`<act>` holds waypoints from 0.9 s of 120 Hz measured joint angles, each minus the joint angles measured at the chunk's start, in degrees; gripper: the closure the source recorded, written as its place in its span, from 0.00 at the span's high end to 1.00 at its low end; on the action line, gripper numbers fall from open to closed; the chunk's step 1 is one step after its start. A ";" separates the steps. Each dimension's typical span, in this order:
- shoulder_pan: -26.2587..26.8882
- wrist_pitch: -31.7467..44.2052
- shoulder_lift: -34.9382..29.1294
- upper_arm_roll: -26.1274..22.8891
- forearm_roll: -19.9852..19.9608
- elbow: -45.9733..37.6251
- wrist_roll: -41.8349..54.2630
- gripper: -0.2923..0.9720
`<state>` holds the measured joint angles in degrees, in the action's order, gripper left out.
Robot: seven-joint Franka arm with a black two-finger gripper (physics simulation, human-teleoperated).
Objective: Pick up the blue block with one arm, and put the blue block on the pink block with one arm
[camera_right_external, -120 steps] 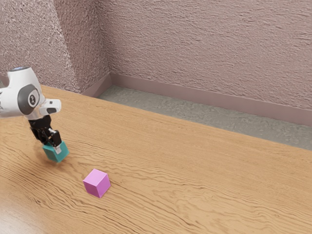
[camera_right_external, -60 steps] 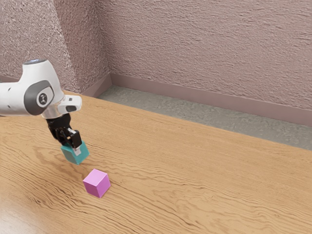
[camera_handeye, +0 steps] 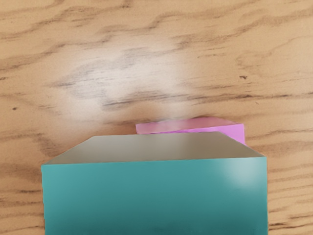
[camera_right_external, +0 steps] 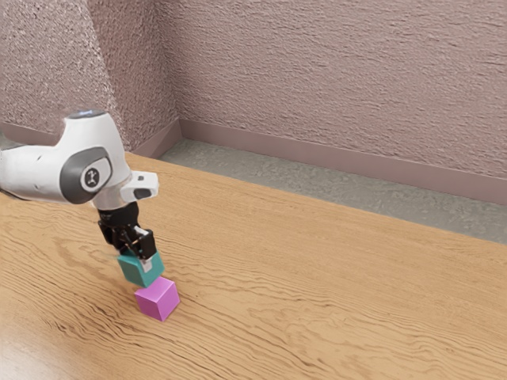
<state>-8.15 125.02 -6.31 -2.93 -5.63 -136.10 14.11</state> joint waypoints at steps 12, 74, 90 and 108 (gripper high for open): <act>0.82 1.54 1.11 -0.42 0.16 0.48 -1.14 0.54; 1.69 7.08 0.24 -0.82 2.02 -1.71 -5.11 0.54; 1.69 6.57 0.18 -1.02 2.12 -1.81 -5.82 0.54; 1.85 5.04 0.13 -1.34 2.16 -1.82 -6.44 0.54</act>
<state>-6.29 130.05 -6.18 -4.27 -3.47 -137.92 7.67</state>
